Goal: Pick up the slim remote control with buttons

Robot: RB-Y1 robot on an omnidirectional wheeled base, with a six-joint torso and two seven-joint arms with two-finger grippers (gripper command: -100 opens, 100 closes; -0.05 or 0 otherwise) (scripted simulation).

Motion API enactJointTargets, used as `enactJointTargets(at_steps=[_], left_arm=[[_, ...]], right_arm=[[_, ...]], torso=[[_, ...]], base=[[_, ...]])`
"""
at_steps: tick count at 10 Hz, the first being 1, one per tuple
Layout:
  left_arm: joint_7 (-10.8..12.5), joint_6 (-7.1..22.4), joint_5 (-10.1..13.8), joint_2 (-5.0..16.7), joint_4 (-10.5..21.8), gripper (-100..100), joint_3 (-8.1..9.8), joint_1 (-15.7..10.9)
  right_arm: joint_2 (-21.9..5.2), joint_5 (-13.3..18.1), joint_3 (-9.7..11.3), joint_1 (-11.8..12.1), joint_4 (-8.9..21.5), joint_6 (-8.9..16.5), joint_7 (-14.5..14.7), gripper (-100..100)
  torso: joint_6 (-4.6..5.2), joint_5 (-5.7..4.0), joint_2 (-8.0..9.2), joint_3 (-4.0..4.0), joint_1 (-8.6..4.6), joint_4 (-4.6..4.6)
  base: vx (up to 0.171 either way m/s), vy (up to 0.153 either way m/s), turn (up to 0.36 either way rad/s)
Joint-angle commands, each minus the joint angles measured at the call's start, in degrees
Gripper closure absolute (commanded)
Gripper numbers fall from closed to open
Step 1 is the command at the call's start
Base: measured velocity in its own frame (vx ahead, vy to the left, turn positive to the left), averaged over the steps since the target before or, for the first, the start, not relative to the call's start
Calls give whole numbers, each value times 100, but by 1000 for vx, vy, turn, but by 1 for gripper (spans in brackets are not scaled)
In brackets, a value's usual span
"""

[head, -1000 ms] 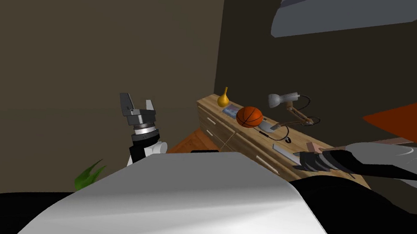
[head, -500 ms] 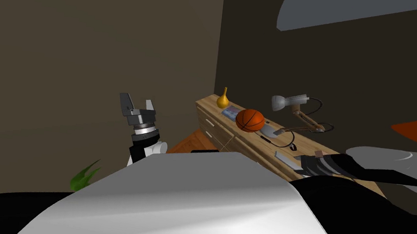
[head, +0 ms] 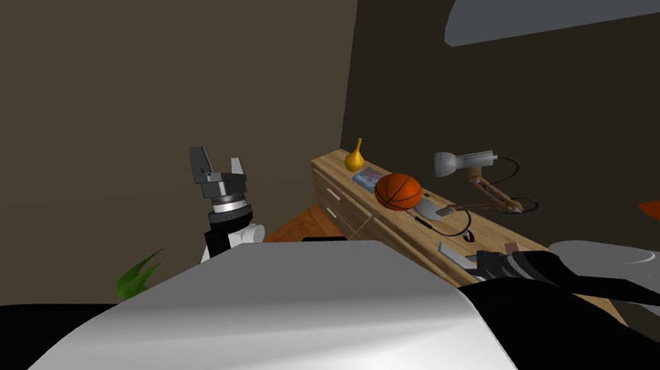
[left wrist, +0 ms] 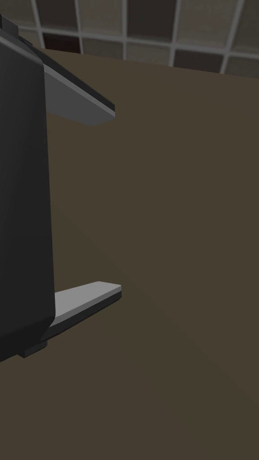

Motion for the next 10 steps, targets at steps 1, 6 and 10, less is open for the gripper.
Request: enactJointTargets(at_steps=[1, 6, 10], left_arm=[[0, 0, 0, 0, 0, 0, 0, 0], [0, 0, 0, 0, 0, 0, 0, 0], [0, 0, 0, 0, 0, 0, 0, 0]], right_arm=[[0, 0, 0, 0, 0, 0, 0, 100], [-167, 41, -25, -87, -16, -145, -118, 100], [-263, 31, -46, -109, -14, -228, -152, 0]], torso=[[0, 0, 0, 0, 0, 0], [0, -1, 0, 0, 0, 0], [2, 0, 3, 2, 2, 1]], base=[[0, 0, 0], [-2, 0, -21], [-6, -2, -39]])
